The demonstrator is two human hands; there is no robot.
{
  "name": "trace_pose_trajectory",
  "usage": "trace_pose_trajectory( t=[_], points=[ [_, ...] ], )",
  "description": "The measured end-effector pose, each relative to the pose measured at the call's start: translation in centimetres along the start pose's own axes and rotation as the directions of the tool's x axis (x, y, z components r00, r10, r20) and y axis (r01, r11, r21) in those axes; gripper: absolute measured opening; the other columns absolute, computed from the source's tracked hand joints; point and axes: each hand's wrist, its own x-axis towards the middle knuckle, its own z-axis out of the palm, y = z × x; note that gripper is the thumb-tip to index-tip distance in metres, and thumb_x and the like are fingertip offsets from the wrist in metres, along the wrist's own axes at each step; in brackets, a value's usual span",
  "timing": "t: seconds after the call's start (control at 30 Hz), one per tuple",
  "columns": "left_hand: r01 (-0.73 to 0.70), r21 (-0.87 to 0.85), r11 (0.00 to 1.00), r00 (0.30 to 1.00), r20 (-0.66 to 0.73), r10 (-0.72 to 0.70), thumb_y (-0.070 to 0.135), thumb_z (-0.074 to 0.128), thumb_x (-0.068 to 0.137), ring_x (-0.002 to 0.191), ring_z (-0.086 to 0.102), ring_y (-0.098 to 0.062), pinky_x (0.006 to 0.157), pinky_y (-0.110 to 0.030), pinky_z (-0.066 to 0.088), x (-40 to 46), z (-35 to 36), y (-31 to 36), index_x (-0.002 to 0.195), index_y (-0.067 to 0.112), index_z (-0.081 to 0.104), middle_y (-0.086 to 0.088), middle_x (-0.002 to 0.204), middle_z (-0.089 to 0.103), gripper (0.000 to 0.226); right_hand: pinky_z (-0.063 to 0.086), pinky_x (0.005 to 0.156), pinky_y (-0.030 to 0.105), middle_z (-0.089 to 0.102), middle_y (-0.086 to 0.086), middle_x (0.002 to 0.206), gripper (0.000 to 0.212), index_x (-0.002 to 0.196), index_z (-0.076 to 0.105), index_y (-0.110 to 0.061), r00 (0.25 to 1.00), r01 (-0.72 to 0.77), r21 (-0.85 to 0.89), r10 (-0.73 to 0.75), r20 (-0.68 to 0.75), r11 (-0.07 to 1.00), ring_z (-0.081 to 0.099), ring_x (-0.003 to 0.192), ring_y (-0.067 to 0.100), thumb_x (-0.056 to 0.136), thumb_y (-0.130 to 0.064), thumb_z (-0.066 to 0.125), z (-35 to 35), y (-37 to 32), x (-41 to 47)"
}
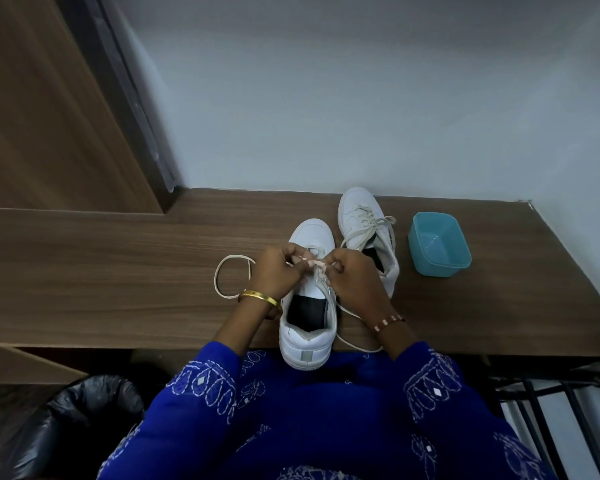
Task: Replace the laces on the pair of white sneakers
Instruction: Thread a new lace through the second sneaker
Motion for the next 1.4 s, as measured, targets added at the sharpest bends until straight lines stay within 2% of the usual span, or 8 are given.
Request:
trace_pose_trajectory(
  t=[0.13, 0.23, 0.4, 0.6, 0.7, 0.9, 1.13, 1.4],
  points=[
    [0.055, 0.124, 0.991, 0.979, -0.200, -0.030, 0.009, 0.063, 0.082, 0.067, 0.059, -0.019, 0.072, -0.029, 0.048, -0.1, -0.4, -1.2, 0.093, 0.013, 0.069, 0.006, 0.062, 0.057, 0.013, 0.049, 0.075, 0.036, 0.066, 0.017, 0.080, 0.013, 0.083, 0.060, -0.002, 0.986, -0.169, 0.153, 0.166, 0.031, 0.974, 0.061, 0.073, 0.025, 0.084, 0.002, 0.048, 0.1, 0.5, 0.8],
    [0.041, 0.231, 0.972, 0.983, -0.181, 0.001, 0.020, 0.066, 0.081, 0.077, 0.060, -0.018, 0.073, -0.024, 0.045, -1.0, -0.1, -1.5, 0.097, 0.011, 0.069, 0.002, 0.077, 0.063, 0.019, 0.043, 0.063, 0.031, 0.058, 0.010, 0.064, 0.009, 0.077, 0.060, 0.000, 0.966, -0.258, 0.291, 0.243, 0.089, 0.921, 0.052, 0.058, 0.020, 0.084, -0.001, 0.053, 0.1, 0.7, 1.4],
    [0.031, 0.330, 0.943, 0.994, -0.109, 0.006, 0.026, 0.068, 0.081, 0.089, 0.064, -0.022, 0.074, -0.021, 0.043, -1.4, 0.7, -2.2, 0.104, 0.006, 0.067, -0.009, 0.096, 0.070, 0.031, 0.047, 0.073, 0.021, 0.070, 0.015, 0.091, 0.012, 0.078, 0.070, 0.001, 0.976, -0.216, 0.381, 0.209, 0.059, 0.899, 0.061, 0.071, 0.009, 0.083, -0.003, 0.060, 0.4, 0.8, 1.4],
    [0.024, 0.172, 0.985, 0.997, -0.076, -0.011, 0.014, 0.059, 0.088, 0.064, 0.057, -0.010, 0.062, -0.023, 0.037, -1.2, -0.1, -3.0, 0.082, 0.011, 0.072, 0.002, 0.063, 0.064, 0.014, 0.044, 0.072, 0.022, 0.070, 0.017, 0.087, 0.014, 0.078, 0.069, 0.006, 0.986, -0.155, 0.259, 0.166, -0.022, 0.953, 0.061, 0.077, 0.017, 0.082, -0.006, 0.065, 1.7, 1.2, 2.0],
    [0.076, -0.057, 0.995, 0.997, -0.022, -0.078, 0.007, 0.057, 0.089, 0.043, 0.041, 0.003, 0.050, -0.017, 0.031, -1.0, -0.6, -3.7, 0.053, 0.019, 0.054, 0.015, 0.038, 0.045, 0.038, 0.046, 0.075, 0.027, 0.070, 0.015, 0.085, 0.016, 0.079, 0.069, 0.003, 0.992, -0.107, 0.119, 0.113, -0.048, 0.987, 0.063, 0.084, 0.024, 0.084, -0.011, 0.062, 2.7, 1.2, 1.9],
    [0.065, -0.266, 0.962, 0.994, -0.063, -0.084, 0.001, 0.058, 0.087, 0.061, 0.054, -0.006, 0.063, -0.023, 0.041, -1.0, -0.3, -5.1, 0.075, 0.012, 0.065, -0.005, 0.066, 0.060, 0.017, 0.044, 0.077, 0.031, 0.069, 0.015, 0.091, 0.018, 0.087, 0.067, 0.002, 0.997, -0.042, -0.018, 0.041, -0.059, 0.999, 0.062, 0.090, 0.026, 0.087, -0.012, 0.055, 4.0, 0.4, 1.5],
    [0.039, -0.296, 0.954, 0.994, -0.082, -0.066, 0.002, 0.062, 0.084, 0.066, 0.054, -0.017, 0.065, -0.024, 0.044, -1.3, -0.2, -5.0, 0.079, 0.016, 0.066, -0.011, 0.068, 0.062, 0.016, 0.029, 0.064, 0.013, 0.070, 0.012, 0.090, 0.017, 0.089, 0.070, -0.001, 0.997, -0.019, 0.014, 0.020, -0.072, 1.000, 0.062, 0.088, 0.022, 0.086, -0.012, 0.058, 4.2, 0.5, 1.3],
    [0.085, -0.128, 0.988, 0.987, -0.123, -0.101, 0.018, 0.051, 0.094, 0.048, 0.042, -0.006, 0.052, -0.022, 0.035, -0.7, -0.2, -4.7, 0.053, 0.012, 0.051, 0.003, 0.047, 0.047, 0.041, 0.043, 0.066, 0.027, 0.070, 0.008, 0.088, 0.020, 0.085, 0.070, -0.005, 0.998, -0.032, -0.057, 0.029, -0.059, 0.998, 0.063, 0.084, 0.022, 0.088, -0.020, 0.057, 4.9, 0.1, 1.4]
  ],
)
